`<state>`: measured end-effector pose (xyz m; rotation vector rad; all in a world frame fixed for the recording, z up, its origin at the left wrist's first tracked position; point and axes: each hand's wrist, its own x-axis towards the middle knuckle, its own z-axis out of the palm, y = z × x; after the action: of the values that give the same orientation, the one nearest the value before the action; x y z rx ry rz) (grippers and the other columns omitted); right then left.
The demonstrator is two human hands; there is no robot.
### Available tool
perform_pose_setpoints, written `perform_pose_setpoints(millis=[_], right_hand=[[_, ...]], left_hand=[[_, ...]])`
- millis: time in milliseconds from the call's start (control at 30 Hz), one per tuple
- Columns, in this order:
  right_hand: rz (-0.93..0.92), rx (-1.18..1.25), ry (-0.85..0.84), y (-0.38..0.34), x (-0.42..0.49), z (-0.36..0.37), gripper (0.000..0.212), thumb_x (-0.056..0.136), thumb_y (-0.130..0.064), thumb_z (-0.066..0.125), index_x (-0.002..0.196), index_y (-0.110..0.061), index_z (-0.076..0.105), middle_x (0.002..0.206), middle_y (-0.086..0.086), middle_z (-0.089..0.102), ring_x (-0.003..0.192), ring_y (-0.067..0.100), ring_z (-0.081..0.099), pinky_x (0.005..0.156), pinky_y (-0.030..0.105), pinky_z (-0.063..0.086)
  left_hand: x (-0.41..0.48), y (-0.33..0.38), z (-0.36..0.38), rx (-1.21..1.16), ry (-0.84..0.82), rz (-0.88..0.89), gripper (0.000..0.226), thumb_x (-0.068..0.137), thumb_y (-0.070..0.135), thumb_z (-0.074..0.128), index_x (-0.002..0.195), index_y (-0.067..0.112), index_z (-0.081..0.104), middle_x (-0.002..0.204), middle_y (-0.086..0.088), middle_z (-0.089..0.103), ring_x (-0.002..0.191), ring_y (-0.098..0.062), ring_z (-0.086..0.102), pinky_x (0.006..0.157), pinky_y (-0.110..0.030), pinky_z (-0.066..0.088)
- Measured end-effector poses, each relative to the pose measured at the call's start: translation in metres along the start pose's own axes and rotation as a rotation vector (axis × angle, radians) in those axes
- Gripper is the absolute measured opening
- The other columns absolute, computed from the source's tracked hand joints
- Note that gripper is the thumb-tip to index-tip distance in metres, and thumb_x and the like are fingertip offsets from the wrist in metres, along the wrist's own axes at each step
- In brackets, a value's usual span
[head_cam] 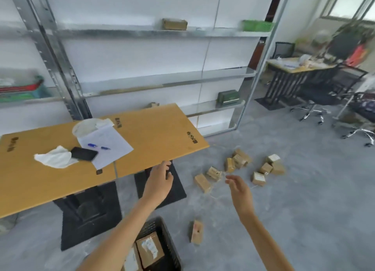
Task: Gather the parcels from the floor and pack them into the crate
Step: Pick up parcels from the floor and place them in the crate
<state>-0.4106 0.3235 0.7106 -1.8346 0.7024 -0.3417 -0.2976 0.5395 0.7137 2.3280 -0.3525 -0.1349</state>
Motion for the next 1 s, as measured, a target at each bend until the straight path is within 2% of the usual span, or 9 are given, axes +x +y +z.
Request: perform_pose_setpoints(millis=[100, 167, 267, 500, 667, 733, 800, 933, 1000], right_hand=[[-0.01, -0.005, 0.049, 0.006, 0.026, -0.053, 0.016, 0.096, -0.011, 0.046, 0.1, -0.018, 0.06, 0.099, 0.005, 0.065, 0.089, 0.019, 0.056, 0.075, 0.028, 0.037], [-0.029, 0.0, 0.081, 0.01, 0.048, -0.09, 0.016, 0.096, -0.011, 0.047, 0.1, -0.018, 0.061, 0.099, 0.005, 0.066, 0.09, 0.019, 0.057, 0.077, 0.029, 0.039], [-0.049, 0.011, 0.101, 0.016, 0.081, -0.14, 0.019, 0.095, -0.009, 0.046, 0.099, -0.018, 0.062, 0.099, 0.003, 0.065, 0.091, 0.019, 0.057, 0.078, 0.031, 0.041], [-0.106, 0.017, 0.127, 0.013, 0.152, -0.228, 0.019, 0.095, -0.009, 0.045, 0.104, -0.011, 0.062, 0.097, 0.007, 0.065, 0.089, 0.019, 0.057, 0.077, 0.03, 0.042], [-0.147, 0.022, 0.162, 0.01, 0.175, -0.264, 0.024, 0.096, -0.007, 0.042, 0.108, -0.009, 0.063, 0.095, 0.003, 0.065, 0.082, 0.008, 0.057, 0.067, 0.01, 0.044], [-0.146, 0.051, 0.174, 0.01, 0.18, -0.275, 0.027, 0.095, -0.003, 0.039, 0.107, -0.006, 0.063, 0.096, 0.005, 0.066, 0.089, 0.016, 0.059, 0.079, 0.024, 0.047], [-0.137, 0.064, 0.184, 0.012, 0.186, -0.284, 0.029, 0.093, 0.0, 0.038, 0.106, -0.004, 0.064, 0.096, 0.005, 0.066, 0.091, 0.018, 0.059, 0.082, 0.031, 0.046], [-0.105, 0.034, 0.212, 0.018, 0.203, -0.299, 0.03, 0.092, -0.003, 0.038, 0.103, -0.009, 0.065, 0.097, 0.004, 0.068, 0.087, 0.018, 0.058, 0.067, 0.023, 0.042], [-0.097, 0.05, 0.22, 0.02, 0.215, -0.306, 0.03, 0.091, -0.002, 0.038, 0.102, -0.01, 0.065, 0.096, 0.005, 0.068, 0.087, 0.018, 0.059, 0.064, 0.019, 0.041]], left_hand=[[0.016, 0.038, 0.015, 0.02, 0.001, 0.12, 0.03, 0.098, 0.018, 0.042, 0.127, 0.023, 0.047, 0.123, 0.004, 0.055, 0.111, -0.012, 0.052, 0.083, -0.028, 0.047], [0.031, 0.068, 0.03, 0.026, 0.007, 0.213, 0.032, 0.098, 0.016, 0.043, 0.129, 0.023, 0.046, 0.122, 0.006, 0.054, 0.114, -0.009, 0.05, 0.088, -0.024, 0.043], [0.053, 0.114, 0.055, 0.067, 0.021, 0.317, 0.035, 0.097, 0.016, 0.044, 0.131, 0.023, 0.046, 0.123, 0.006, 0.054, 0.115, -0.007, 0.048, 0.087, -0.018, 0.036], [0.102, 0.219, 0.113, 0.033, 0.06, 0.407, 0.033, 0.098, 0.016, 0.042, 0.13, 0.022, 0.047, 0.125, 0.006, 0.054, 0.113, -0.008, 0.048, 0.087, -0.021, 0.039], [0.119, 0.26, 0.145, 0.049, 0.018, 0.472, 0.033, 0.097, 0.016, 0.044, 0.129, 0.023, 0.046, 0.124, 0.005, 0.055, 0.108, -0.01, 0.05, 0.087, -0.027, 0.043], [0.127, 0.274, 0.153, 0.019, 0.0, 0.475, 0.032, 0.097, 0.015, 0.044, 0.128, 0.022, 0.047, 0.123, 0.004, 0.056, 0.111, -0.011, 0.05, 0.087, -0.025, 0.041], [0.135, 0.284, 0.159, -0.031, -0.004, 0.464, 0.031, 0.097, 0.013, 0.044, 0.126, 0.02, 0.049, 0.121, 0.001, 0.058, 0.114, -0.013, 0.051, 0.09, -0.025, 0.041], [0.153, 0.299, 0.17, -0.063, -0.035, 0.48, 0.03, 0.096, 0.014, 0.044, 0.125, 0.019, 0.05, 0.118, 0.001, 0.059, 0.112, -0.014, 0.052, 0.089, -0.024, 0.04], [0.166, 0.303, 0.176, -0.071, -0.044, 0.487, 0.03, 0.096, 0.014, 0.044, 0.125, 0.019, 0.05, 0.117, 0.001, 0.06, 0.111, -0.014, 0.053, 0.09, -0.026, 0.041]])
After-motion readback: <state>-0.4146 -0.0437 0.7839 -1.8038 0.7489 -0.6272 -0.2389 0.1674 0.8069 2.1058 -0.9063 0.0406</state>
